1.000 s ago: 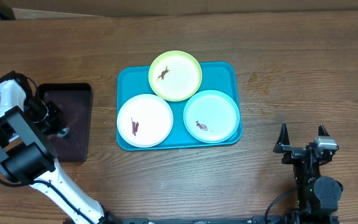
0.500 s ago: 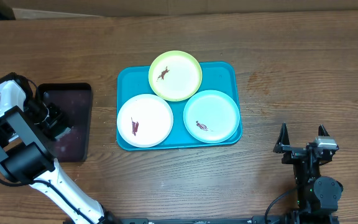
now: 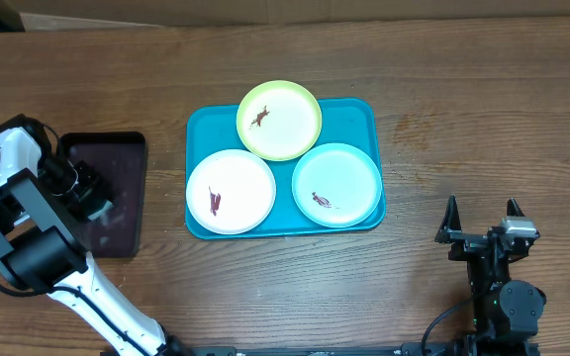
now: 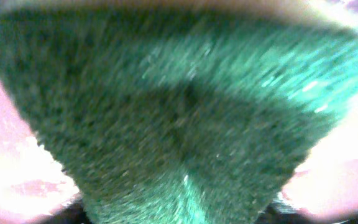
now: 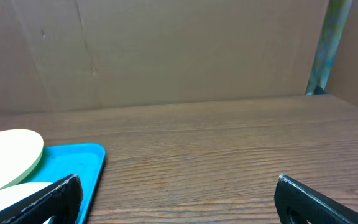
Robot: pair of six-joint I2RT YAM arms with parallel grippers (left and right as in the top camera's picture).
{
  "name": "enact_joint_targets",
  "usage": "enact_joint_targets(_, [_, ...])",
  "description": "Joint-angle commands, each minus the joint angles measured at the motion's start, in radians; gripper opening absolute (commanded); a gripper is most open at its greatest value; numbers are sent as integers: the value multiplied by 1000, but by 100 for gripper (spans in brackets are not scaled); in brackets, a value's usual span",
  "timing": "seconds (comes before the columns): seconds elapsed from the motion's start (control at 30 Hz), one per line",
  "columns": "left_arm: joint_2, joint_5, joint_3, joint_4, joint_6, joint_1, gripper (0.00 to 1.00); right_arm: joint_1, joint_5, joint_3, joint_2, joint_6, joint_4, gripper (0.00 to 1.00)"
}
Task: Clean dirty plates on tray and stack at the side
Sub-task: 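Grasp the green sponge with the left gripper and dip it in water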
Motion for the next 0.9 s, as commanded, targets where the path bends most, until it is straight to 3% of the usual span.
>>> enact_joint_targets(0.0, [27, -5, -6, 39, 6, 2, 100, -5, -4, -11, -12, -7, 7, 100])
enact_joint_targets(0.1, [27, -11, -6, 77, 8, 2, 100, -5, -4, -11, -12, -7, 7, 100])
enact_joint_targets(0.17, [27, -16, -6, 93, 8, 2, 90, -5, -4, -11, -12, -7, 7, 100])
enact_joint_targets(0.2, [27, -21, -6, 99, 8, 2, 80, -5, -4, -11, -12, -7, 7, 100])
enact_joint_targets(0.23, [27, -27, -6, 105, 8, 2, 63, -5, -4, -11, -12, -7, 7, 100])
enact_joint_targets(0.3, [27, -31, -6, 114, 8, 2, 15, -5, -4, -11, -12, -7, 7, 100])
enact_joint_targets(0.33, [27, -31, -6, 119, 8, 2, 4, -5, -4, -11, -12, -7, 7, 100])
enact_joint_targets(0.53, [27, -31, -6, 138, 8, 2, 6, -5, -4, -11, -12, -7, 7, 100])
enact_joint_targets(0.57, [27, -31, -6, 142, 8, 2, 31, -5, -4, -11, -12, -7, 7, 100])
enact_joint_targets(0.6, [27, -31, -6, 145, 8, 2, 62, -5, -4, -11, -12, -7, 7, 100])
enact_joint_targets(0.63, [27, -31, -6, 150, 8, 2, 100, -5, -4, -11, -12, -7, 7, 100])
enact_joint_targets(0.87, [27, -35, -6, 192, 9, 2, 100, -5, -4, -11, -12, -7, 7, 100])
